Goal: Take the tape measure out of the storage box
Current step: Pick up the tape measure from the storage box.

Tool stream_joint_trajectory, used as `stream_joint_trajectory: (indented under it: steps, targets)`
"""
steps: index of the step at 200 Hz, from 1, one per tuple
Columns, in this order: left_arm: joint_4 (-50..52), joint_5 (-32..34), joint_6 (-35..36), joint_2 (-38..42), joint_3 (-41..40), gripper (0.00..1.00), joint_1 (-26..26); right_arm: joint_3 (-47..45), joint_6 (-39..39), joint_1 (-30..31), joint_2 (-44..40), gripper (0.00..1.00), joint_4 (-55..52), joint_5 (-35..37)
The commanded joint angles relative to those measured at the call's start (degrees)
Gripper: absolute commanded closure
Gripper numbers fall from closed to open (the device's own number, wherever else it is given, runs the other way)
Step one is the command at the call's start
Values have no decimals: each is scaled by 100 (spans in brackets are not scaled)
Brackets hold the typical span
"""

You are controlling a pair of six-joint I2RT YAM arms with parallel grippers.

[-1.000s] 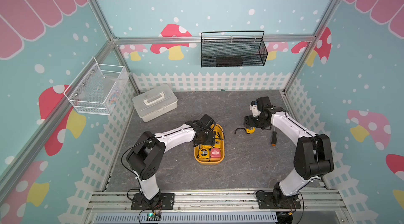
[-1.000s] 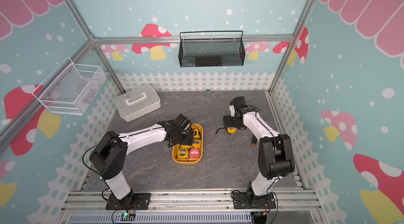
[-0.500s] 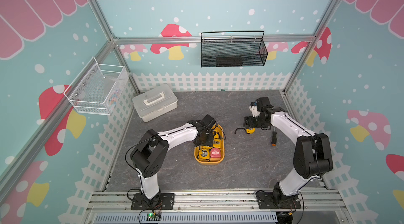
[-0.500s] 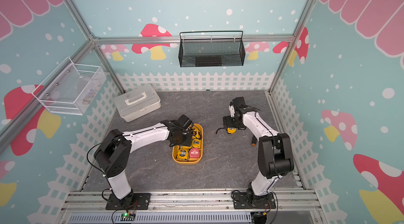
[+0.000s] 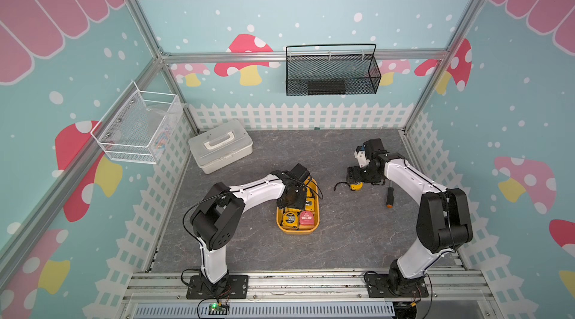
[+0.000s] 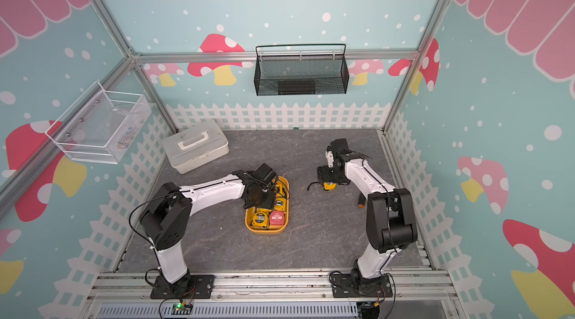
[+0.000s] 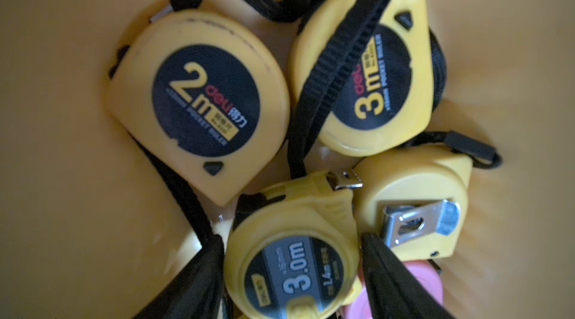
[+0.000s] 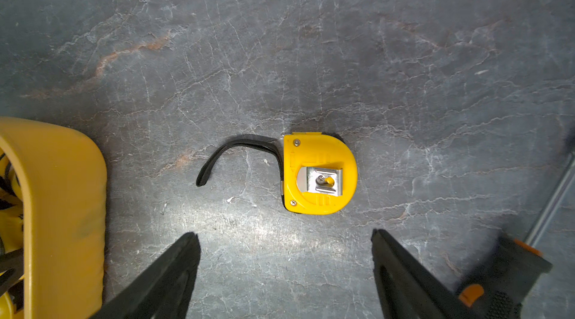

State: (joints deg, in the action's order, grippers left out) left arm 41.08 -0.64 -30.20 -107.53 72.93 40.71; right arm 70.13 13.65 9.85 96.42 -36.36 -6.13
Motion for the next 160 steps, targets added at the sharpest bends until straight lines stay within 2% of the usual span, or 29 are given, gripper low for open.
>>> stream_joint_trajectory:
  steps: [1,56,160]
  targets:
    - [224,118,75,-214,111,35,86,-96,-38,33,96,13,-7,-56]
    - [618,613,119,-180,322,36,130,-89,-73,35,96,13,-12,-50]
    - [814,630,172,-557,591,31,243,-133,-108,32,159,13,15,-100]
